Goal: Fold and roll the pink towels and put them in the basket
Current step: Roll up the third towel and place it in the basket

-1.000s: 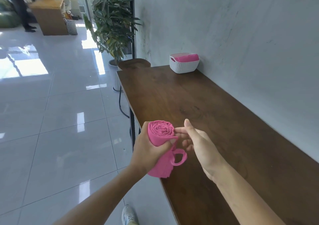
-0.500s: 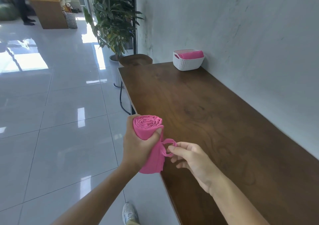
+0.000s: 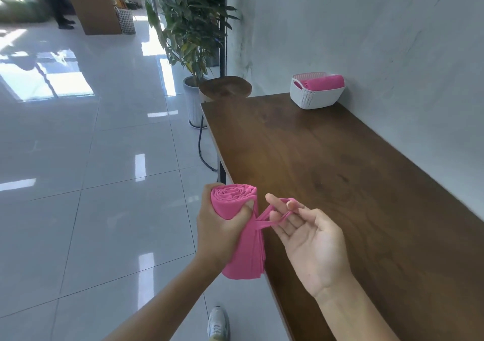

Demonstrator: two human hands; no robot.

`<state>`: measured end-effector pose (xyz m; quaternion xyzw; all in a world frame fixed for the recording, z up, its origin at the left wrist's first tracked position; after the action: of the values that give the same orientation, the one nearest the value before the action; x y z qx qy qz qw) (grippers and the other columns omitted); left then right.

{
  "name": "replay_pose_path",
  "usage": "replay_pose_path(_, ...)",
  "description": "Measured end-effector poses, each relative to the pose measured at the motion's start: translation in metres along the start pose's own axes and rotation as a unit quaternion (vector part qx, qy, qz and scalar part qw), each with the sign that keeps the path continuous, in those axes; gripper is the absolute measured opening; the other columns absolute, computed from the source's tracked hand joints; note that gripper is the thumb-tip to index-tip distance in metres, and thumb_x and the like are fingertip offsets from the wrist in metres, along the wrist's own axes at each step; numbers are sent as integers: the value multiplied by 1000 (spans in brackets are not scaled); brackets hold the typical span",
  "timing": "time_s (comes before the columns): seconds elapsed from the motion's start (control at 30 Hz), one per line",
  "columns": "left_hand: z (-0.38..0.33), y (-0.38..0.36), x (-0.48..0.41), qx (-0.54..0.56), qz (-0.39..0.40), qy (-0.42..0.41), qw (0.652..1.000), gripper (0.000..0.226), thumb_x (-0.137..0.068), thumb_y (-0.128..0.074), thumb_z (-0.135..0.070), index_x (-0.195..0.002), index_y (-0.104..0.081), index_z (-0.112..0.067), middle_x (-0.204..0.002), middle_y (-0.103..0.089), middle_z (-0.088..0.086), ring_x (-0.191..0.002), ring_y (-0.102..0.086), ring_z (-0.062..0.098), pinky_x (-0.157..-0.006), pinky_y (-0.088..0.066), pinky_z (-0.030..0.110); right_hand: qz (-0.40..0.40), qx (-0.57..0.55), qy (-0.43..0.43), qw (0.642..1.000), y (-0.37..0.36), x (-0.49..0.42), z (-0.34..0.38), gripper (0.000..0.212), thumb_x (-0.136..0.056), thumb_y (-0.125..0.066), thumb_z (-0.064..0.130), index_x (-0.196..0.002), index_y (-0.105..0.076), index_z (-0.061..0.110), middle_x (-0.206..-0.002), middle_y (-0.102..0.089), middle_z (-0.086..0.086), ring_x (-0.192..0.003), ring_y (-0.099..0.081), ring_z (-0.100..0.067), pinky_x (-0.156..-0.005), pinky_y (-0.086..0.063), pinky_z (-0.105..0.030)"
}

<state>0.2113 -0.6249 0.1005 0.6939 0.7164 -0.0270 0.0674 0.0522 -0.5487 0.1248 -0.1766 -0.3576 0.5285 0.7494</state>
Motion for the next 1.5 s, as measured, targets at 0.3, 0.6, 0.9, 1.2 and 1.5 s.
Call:
replay_pose_path(0.3, -3, 9, -84, 1, 31, 15, 999, 47, -73, -83, -42, -109, -54, -33, -98, -68, -13, -88, -71, 14, -69, -60, 28, -2, 25, 49, 998, -44, -90, -7, 30, -92, -61, 6, -120, -71, 4, -117, -73, -14, -86, -72, -16, -75, -60, -25)
replay_pose_path(0.6, 0, 11, -162, -24, 153, 19, 988, 59, -66, -84, -45, -114, -54, -28, -105, -70, -8, -97, -71, 15, -80, -58, 31, 41, 237, 129, 962, -89, -150, -6, 63, -77, -83, 8, -135, -58, 12, -124, -72, 1, -119, -66, -13, -96, -54, -26)
replay_pose_path(0.9, 0, 34, -211, -83, 314, -25, 946, 66, -84, -76, -12, -138, -43, -29, -126, -61, -9, -121, -61, 23, -100, -52, 37, 89, 429, 144, 887, -147, -195, -11, 77, -68, -89, 36, -134, -47, 34, -123, -65, 18, -117, -61, -1, -91, -55, -22)
replay_pose_path(1.2, 6, 63, -297, -112, 348, -83, 927, 65, -75, -89, -23, -131, -59, -39, -123, -64, -12, -118, -60, 15, -100, -54, 39, 37, 569, 179, 802, -210, -245, -21, 84, -68, -81, 59, -135, -36, 37, -130, -49, 20, -118, -54, -2, -88, -55, -17)
replay_pose_path(1.5, 16, 101, -364, -96, 441, -110, 885, 72, -77, -84, -21, -137, -48, -41, -127, -58, -21, -120, -57, 6, -95, -50, 19, -92, 593, 220, 769, -260, -279, -42, 66, -74, -64, 74, -125, -42, 39, -124, -49, 21, -112, -53, 2, -86, -54, -24)
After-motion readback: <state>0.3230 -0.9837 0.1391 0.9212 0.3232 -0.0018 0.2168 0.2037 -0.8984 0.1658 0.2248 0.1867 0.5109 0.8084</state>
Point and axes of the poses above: each hand's wrist, its own x-axis away from the middle knuckle, its own y-axis out of the back of the hand, z = x × y, the point moved 8 cm from there along -x, towards the middle knuckle
